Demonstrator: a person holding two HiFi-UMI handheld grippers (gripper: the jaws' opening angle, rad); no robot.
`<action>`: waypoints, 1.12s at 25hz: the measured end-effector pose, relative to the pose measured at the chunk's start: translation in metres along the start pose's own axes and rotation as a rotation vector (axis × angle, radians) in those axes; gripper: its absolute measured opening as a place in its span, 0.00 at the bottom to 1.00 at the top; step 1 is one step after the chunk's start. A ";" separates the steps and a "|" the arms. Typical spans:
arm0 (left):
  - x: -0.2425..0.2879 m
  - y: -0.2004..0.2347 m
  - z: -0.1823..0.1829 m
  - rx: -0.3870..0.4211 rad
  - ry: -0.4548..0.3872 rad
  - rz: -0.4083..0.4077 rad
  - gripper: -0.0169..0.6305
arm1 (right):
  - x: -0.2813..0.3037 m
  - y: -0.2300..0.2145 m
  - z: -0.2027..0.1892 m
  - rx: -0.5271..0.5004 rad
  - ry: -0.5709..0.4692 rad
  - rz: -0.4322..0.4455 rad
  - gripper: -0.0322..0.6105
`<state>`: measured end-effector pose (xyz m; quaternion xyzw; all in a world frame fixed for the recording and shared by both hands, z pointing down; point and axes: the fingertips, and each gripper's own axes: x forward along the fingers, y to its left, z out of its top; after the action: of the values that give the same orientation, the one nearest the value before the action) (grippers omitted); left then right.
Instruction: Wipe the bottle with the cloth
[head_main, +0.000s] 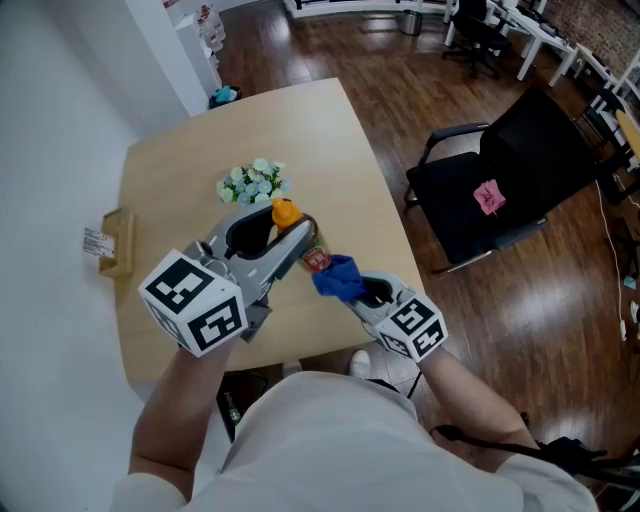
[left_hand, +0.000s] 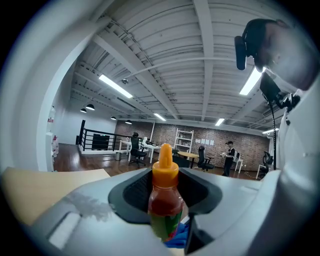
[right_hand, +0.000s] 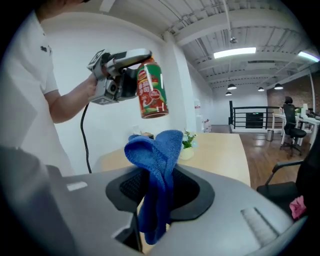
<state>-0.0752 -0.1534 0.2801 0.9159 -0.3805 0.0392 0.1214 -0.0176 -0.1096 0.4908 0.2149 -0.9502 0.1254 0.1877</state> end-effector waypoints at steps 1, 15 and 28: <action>-0.002 0.000 0.000 0.002 0.000 -0.005 0.27 | -0.005 -0.008 0.001 0.016 -0.005 -0.019 0.24; -0.008 -0.026 -0.017 0.044 0.044 -0.114 0.27 | -0.056 0.003 0.183 -0.178 -0.313 -0.018 0.24; -0.014 -0.029 0.005 0.027 -0.022 -0.127 0.27 | -0.020 -0.002 0.097 -0.078 -0.157 -0.008 0.24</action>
<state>-0.0648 -0.1252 0.2674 0.9402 -0.3223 0.0263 0.1070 -0.0293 -0.1355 0.3963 0.2202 -0.9653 0.0705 0.1214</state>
